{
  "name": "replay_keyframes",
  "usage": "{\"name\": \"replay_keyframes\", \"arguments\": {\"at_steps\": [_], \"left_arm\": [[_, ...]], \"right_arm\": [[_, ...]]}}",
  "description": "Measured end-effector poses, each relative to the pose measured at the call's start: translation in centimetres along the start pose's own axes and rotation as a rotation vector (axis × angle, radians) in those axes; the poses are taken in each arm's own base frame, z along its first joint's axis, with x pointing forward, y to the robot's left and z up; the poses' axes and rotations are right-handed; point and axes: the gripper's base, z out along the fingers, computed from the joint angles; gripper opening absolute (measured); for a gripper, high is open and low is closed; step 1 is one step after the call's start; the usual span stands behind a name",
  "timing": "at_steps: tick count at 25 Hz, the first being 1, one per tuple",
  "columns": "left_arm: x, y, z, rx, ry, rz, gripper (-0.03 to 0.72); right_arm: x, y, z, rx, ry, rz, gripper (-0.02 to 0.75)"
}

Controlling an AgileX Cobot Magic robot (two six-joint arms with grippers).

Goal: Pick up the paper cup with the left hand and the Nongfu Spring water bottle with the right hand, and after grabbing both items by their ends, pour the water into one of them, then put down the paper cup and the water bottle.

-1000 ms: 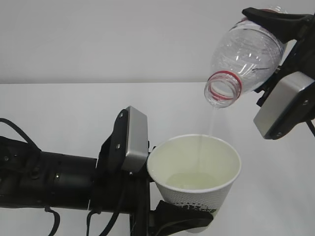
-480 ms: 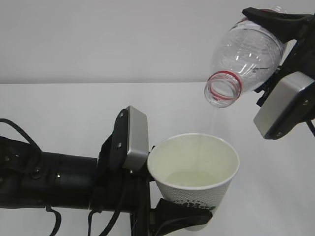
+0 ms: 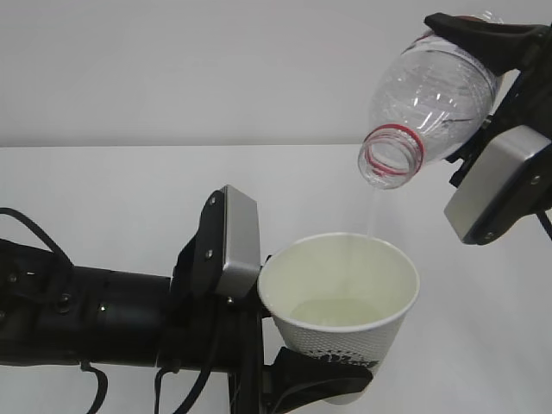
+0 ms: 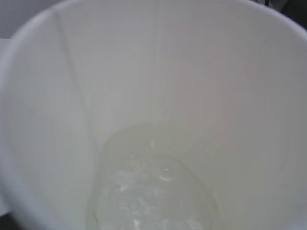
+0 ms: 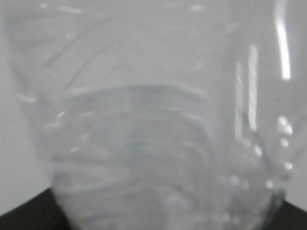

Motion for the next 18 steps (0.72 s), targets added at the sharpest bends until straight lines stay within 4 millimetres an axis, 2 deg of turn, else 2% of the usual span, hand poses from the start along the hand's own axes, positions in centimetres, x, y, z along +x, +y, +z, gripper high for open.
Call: {"name": "replay_keyframes", "arguments": {"at_steps": [18], "left_arm": [[-0.41, 0.14, 0.2, 0.011, -0.006, 0.024, 0.496]], "right_arm": [[0.12, -0.05, 0.0, 0.005, 0.013, -0.022, 0.458]]}}
